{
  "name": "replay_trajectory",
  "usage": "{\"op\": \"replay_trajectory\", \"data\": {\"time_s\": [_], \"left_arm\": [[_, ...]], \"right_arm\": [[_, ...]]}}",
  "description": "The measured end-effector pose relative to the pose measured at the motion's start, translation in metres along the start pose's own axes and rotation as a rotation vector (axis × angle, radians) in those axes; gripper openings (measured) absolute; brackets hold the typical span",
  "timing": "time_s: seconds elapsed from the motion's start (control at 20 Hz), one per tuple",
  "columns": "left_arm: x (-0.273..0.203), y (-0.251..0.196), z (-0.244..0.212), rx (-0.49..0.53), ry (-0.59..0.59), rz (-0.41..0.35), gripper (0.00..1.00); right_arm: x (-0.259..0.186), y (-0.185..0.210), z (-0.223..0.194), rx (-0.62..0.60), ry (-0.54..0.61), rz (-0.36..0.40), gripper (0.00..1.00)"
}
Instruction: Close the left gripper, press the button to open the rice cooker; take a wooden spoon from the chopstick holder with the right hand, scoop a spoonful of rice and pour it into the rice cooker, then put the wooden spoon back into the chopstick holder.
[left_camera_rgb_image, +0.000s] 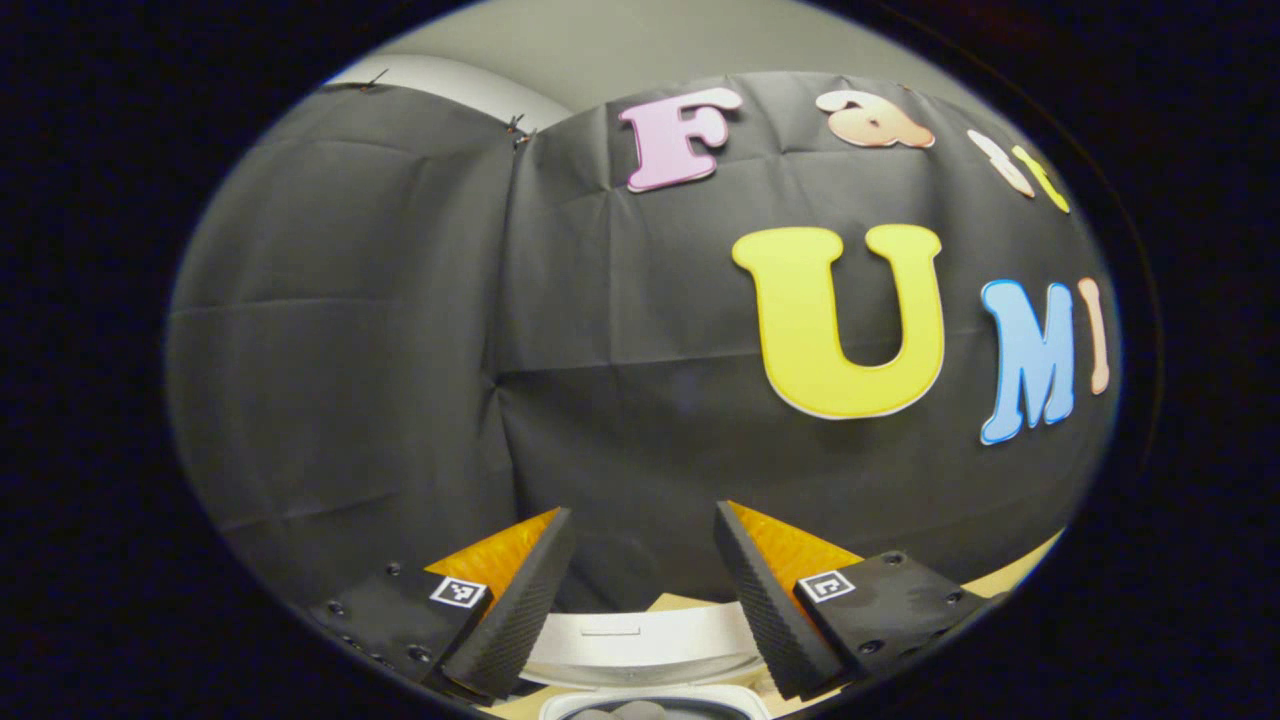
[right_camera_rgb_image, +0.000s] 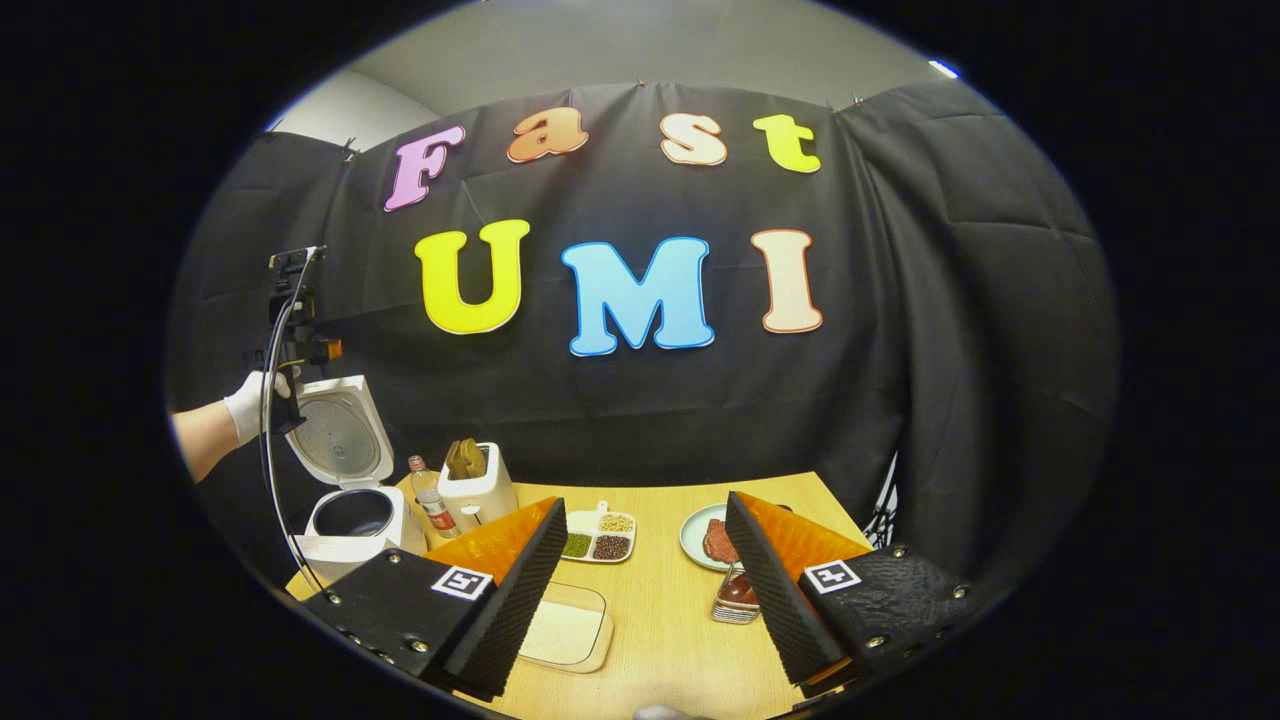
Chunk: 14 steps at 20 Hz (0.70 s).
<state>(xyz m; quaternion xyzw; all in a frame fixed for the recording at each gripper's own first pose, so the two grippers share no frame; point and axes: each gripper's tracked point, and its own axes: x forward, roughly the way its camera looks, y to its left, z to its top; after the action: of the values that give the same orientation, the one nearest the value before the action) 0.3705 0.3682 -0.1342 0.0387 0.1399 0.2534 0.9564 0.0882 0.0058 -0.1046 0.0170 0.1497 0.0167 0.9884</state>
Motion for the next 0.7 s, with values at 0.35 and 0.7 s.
{"op": "replay_trajectory", "data": {"time_s": [0.35, 0.7], "left_arm": [[0.008, 0.006, -0.039, -0.047, 0.155, 0.011, 0.96], [-0.001, 0.002, -0.040, -0.063, 0.220, -0.018, 0.95]], "right_arm": [[-0.004, -0.001, 0.004, -0.034, -0.020, -0.001, 0.98], [-0.005, -0.004, -0.002, -0.004, -0.005, 0.013, 0.98]]}}
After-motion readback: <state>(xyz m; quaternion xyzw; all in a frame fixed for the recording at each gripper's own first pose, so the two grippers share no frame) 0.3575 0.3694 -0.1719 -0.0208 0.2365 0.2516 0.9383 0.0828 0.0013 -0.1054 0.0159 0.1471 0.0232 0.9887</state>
